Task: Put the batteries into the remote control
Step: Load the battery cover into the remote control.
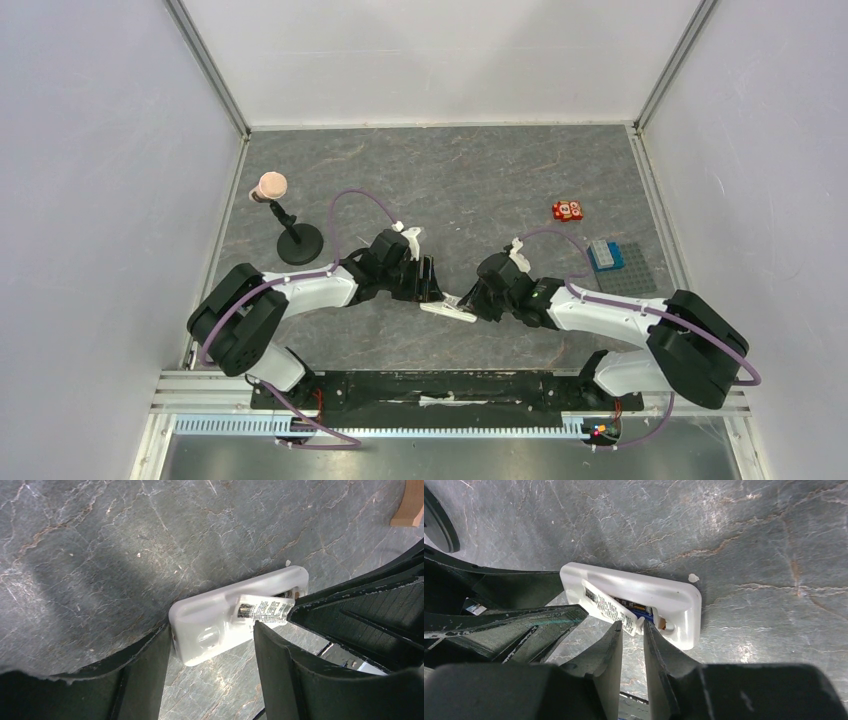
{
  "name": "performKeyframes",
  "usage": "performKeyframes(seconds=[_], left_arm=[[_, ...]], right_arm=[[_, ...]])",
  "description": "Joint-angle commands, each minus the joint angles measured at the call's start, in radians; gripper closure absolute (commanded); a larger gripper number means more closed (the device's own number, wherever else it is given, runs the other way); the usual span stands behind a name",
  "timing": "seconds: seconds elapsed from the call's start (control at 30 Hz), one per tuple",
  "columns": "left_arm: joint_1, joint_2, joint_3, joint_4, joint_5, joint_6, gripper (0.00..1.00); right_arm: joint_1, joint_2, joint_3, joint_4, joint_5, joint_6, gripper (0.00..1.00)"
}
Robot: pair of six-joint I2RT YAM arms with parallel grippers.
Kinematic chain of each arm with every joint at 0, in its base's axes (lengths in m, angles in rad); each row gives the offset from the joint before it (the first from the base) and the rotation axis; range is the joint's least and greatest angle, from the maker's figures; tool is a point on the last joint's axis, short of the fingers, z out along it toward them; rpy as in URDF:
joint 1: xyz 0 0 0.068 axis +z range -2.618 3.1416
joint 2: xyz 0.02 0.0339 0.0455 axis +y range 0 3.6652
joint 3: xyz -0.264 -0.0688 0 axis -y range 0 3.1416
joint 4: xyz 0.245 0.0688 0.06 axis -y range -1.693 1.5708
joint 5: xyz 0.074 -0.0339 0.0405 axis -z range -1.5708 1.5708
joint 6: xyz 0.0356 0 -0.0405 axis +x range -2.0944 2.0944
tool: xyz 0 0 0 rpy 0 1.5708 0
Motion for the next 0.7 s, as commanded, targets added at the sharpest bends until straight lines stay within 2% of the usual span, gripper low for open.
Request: performKeyframes(seconds=[0.0,0.4,0.5,0.67], left_arm=[[-0.011,0.021,-0.006,-0.001,0.007,0.030,0.33],[-0.011,0.024,-0.009,-0.001,0.007,0.030,0.33],[-0.011,0.022,-0.010,-0.001,0.007,0.031,0.34],[-0.011,0.013,-0.005,-0.008,-0.001,0.031,0.34]], right_arm=[[-0.004,0.013,-0.001,0.033,-0.004,0.016,0.77],[-0.004,0.025,-0.006,0.034,0.003,0.012,0.92],[-0.004,0.031,-0.002,0.034,-0.001,0.005,0.99],[-0.004,0.034,0.008,0.033,-0.001,-0.021,1.00]])
